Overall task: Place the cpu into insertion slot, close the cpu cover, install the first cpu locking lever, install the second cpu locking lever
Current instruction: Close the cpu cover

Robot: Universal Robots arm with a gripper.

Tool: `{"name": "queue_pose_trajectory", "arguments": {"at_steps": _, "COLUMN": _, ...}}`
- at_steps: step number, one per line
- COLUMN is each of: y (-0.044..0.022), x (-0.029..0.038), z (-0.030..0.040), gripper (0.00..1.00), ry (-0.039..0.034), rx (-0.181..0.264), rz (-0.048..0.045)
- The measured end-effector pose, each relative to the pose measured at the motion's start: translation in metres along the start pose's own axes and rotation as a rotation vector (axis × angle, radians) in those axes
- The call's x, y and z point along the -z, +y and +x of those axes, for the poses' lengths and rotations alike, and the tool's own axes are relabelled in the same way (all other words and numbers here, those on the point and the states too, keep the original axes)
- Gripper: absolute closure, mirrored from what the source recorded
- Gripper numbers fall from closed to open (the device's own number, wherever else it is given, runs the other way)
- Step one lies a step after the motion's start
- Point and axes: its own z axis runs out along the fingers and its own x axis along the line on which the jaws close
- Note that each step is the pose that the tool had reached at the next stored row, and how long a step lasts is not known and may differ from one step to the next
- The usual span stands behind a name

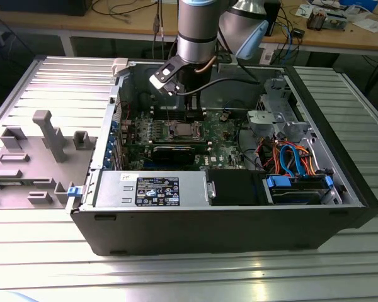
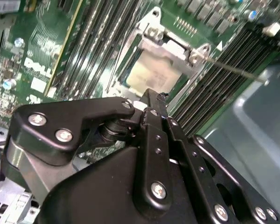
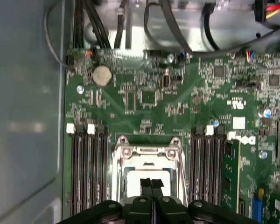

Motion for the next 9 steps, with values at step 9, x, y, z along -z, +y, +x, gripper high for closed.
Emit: {"name": "queue_pose_trajectory", "arguments": {"at_steps": 9, "y": -0.0217, "x": -0.0162, "z": 0.0005, "gripper": 0.89, "ry": 0.0014, "rx": 0.000, "rz": 0.0001}}
